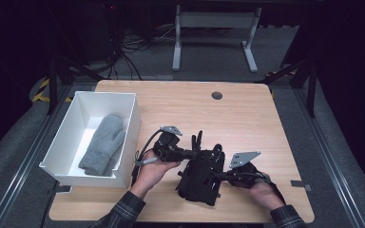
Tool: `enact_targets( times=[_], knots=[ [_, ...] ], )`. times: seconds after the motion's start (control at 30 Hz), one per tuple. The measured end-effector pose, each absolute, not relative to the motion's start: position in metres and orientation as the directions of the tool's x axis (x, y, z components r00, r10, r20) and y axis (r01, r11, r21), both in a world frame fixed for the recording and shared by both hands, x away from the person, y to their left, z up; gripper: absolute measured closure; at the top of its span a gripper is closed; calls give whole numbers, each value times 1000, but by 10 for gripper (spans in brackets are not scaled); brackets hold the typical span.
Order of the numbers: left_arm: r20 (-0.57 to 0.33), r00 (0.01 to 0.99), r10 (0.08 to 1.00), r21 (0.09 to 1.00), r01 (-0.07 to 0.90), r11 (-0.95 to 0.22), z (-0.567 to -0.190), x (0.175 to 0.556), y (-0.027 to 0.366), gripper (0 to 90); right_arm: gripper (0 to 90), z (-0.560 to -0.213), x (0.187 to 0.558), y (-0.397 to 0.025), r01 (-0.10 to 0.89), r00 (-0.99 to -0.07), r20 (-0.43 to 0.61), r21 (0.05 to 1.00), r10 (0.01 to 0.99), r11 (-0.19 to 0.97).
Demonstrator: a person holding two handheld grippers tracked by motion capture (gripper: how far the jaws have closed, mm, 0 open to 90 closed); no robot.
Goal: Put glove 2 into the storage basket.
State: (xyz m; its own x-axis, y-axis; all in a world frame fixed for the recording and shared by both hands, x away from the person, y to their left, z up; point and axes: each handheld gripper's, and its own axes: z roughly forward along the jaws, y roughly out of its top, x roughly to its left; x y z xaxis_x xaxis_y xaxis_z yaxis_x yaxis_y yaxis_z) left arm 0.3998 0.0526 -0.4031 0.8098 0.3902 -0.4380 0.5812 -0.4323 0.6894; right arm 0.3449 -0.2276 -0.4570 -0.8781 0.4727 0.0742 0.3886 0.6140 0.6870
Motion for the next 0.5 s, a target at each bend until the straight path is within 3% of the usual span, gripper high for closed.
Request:
enact_targets(
  times=[0.5],
  knots=[
    [-447,803,393,662,593,-459,-415,404,32,880,900,-458,353,-200,360,-887,48,693,459,624]
  ],
)
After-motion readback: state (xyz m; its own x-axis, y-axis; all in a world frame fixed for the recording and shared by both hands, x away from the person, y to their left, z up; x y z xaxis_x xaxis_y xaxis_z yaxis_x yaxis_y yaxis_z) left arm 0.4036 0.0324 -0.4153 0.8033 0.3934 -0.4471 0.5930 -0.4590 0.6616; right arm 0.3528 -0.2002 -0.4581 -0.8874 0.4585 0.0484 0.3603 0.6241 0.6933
